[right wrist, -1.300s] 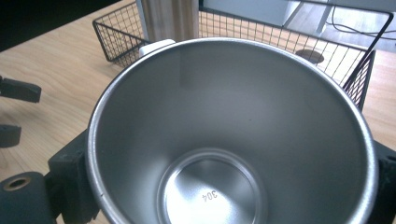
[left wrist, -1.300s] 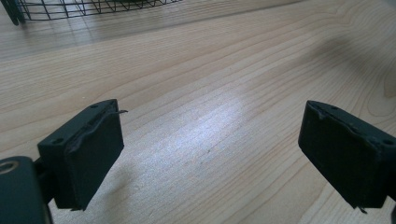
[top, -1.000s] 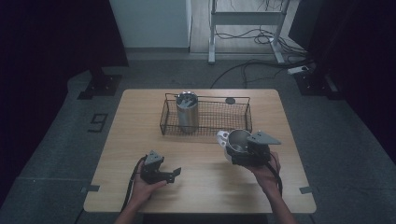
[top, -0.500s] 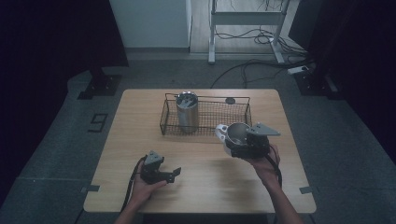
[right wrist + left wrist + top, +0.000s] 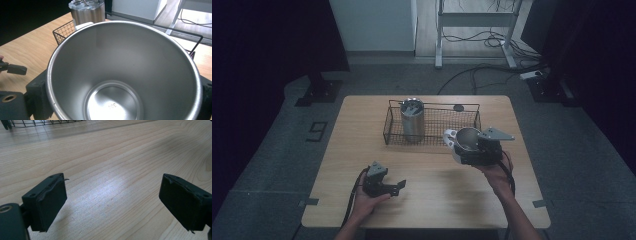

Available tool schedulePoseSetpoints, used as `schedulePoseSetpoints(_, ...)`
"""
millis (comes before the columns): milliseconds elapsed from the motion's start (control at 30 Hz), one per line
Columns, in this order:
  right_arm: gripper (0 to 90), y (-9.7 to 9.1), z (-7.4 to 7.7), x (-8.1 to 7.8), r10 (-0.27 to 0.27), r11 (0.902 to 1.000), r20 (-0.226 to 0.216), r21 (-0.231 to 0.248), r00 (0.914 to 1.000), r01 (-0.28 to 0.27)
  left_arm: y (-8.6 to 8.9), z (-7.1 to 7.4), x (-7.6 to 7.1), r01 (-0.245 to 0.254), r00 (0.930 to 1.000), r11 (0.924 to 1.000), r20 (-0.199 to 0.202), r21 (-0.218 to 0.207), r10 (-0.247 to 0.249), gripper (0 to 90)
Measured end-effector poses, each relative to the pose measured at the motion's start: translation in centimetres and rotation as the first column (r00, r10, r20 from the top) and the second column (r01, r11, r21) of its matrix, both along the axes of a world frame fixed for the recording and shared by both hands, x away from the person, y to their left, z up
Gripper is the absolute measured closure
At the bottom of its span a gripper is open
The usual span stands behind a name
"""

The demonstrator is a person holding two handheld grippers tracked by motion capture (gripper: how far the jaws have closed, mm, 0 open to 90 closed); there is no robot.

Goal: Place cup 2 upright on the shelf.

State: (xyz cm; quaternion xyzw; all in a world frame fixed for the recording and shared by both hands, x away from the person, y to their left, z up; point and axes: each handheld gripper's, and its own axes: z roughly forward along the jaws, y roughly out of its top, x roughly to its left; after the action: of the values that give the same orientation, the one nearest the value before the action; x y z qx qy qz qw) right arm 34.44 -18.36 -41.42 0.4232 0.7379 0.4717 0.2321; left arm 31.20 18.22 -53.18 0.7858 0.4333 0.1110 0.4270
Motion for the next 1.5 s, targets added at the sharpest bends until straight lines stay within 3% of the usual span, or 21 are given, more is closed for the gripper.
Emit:
schedulePoseSetpoints(600, 6.9, 0.3, 1.6, 1.3, -0.003, 1.0000, 0.007, 0.006, 1.0000, 0.003, 0.0, 0.0, -0.1, 0.003, 1.0000, 1.0000, -0.006, -0.004, -0.003, 7.7)
schedulePoseSetpoints(1500, 6.9, 0.4, 2.0, 3.5, -0.017, 0.9998, 0.001, 0.010, 0.9998, 0.017, 0.0, -0.1, 0.0, 0.009, 0.9999, 1.0000, -0.015, 0.005, -0.008, 7.8)
